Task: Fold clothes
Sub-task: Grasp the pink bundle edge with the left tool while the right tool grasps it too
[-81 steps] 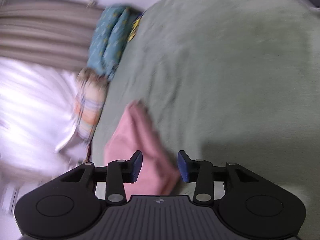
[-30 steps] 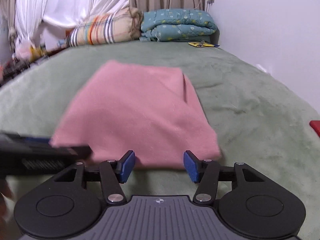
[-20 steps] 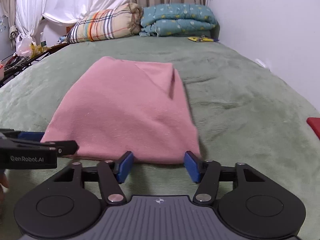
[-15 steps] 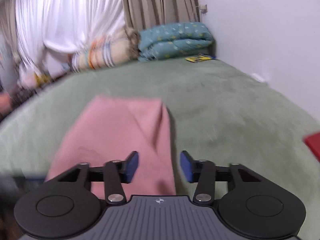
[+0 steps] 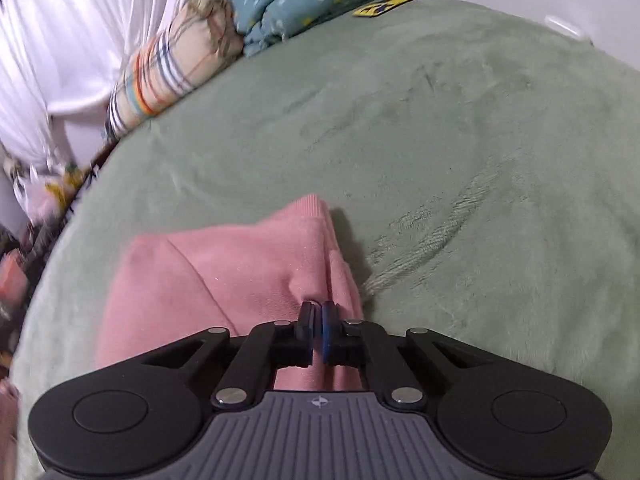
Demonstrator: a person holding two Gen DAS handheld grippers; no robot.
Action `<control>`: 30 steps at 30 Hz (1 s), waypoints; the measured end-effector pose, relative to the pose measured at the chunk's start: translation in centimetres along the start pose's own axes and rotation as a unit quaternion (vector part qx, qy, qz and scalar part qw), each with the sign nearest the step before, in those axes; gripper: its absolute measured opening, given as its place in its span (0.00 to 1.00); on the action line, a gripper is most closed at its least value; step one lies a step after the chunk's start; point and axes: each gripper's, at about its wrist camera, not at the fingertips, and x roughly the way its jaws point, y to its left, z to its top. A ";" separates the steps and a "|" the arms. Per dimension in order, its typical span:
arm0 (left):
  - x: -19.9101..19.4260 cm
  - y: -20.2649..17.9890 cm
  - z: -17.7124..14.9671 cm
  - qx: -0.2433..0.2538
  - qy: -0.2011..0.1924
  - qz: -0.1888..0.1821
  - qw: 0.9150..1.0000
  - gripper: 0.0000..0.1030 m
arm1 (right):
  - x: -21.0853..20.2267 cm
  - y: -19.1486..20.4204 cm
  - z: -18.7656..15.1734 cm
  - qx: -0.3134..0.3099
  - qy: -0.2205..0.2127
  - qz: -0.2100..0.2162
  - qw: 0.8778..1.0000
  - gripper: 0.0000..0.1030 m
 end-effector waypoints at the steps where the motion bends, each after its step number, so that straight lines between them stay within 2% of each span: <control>1: -0.1 0.0 0.1 0.001 0.005 -0.002 1.000 0.79 | -0.2 -0.1 0.1 0.000 -0.004 -0.006 1.000 0.04; 3: -0.4 0.1 0.3 0.003 0.019 -0.009 1.000 0.79 | -2.2 -0.5 0.8 -0.005 -0.047 -0.078 0.996 0.15; 4: -0.9 0.6 0.6 -0.006 0.025 -0.021 0.999 0.78 | -2.6 -0.7 0.7 -0.004 -0.052 -0.073 0.996 0.19; 5: -1.5 1.1 0.9 -0.018 0.030 -0.037 0.999 0.77 | -4.1 -2.1 0.8 0.004 -0.058 -0.023 0.998 0.22; 6: -2.0 1.7 1.2 -0.029 0.035 -0.053 0.998 0.76 | -4.5 -3.1 0.8 0.019 -0.042 0.032 0.998 0.35; 7: -2.6 2.3 1.5 -0.041 0.039 -0.069 0.996 0.77 | -4.5 -3.6 0.7 0.028 -0.029 0.054 0.998 0.42; 8: -3.1 3.2 1.9 -0.064 0.038 -0.086 0.994 0.77 | -4.7 -5.6 0.3 0.070 0.025 0.135 0.988 0.50; 9: -3.7 4.4 2.4 -0.091 0.034 -0.104 0.990 0.78 | -4.8 -6.6 -0.2 0.092 0.049 0.161 0.981 0.51; 10: -3.9 6.5 3.4 -0.142 0.035 -0.137 0.980 0.78 | -4.8 -7.2 -0.4 0.102 0.058 0.168 0.979 0.51; 11: -3.8 8.0 4.1 -0.175 0.037 -0.155 0.972 0.78 | -4.9 -8.8 -1.3 0.131 0.088 0.188 0.969 0.52; 12: -3.5 9.1 4.7 -0.199 0.039 -0.168 0.965 0.78 | -5.0 -9.5 -1.9 0.136 0.100 0.191 0.967 0.54; 16: 1.1 11.3 8.1 -0.210 0.075 -0.189 0.956 0.78 | -5.0 -10.9 -3.6 0.137 0.147 0.199 0.959 0.55; 22: 8.4 14.5 13.3 -0.218 0.133 -0.218 0.942 0.78 | -6.4 -9.9 -6.3 0.137 0.190 0.206 0.950 0.69; 24: 10.4 14.5 14.0 -0.210 0.143 -0.210 0.944 0.77 | -6.3 -10.0 -7.0 0.149 0.203 0.214 0.944 0.71; 26: 12.7 14.5 14.6 -0.222 0.154 -0.227 0.936 0.77 | -6.0 -9.8 -7.5 0.150 0.201 0.214 0.944 0.72; 27: 13.3 14.5 14.7 -0.229 0.156 -0.234 0.932 0.77 | -5.8 -9.6 -7.8 0.158 0.196 0.219 0.943 0.77; 29: 15.2 14.5 15.2 -0.253 0.160 -0.257 0.919 0.77 | -5.2 -9.0 -7.7 0.169 0.197 0.238 0.936 0.85; 30: 15.7 14.5 15.4 -0.259 0.161 -0.263 0.915 0.77 | -5.0 -8.7 -7.7 0.174 0.198 0.246 0.933 0.85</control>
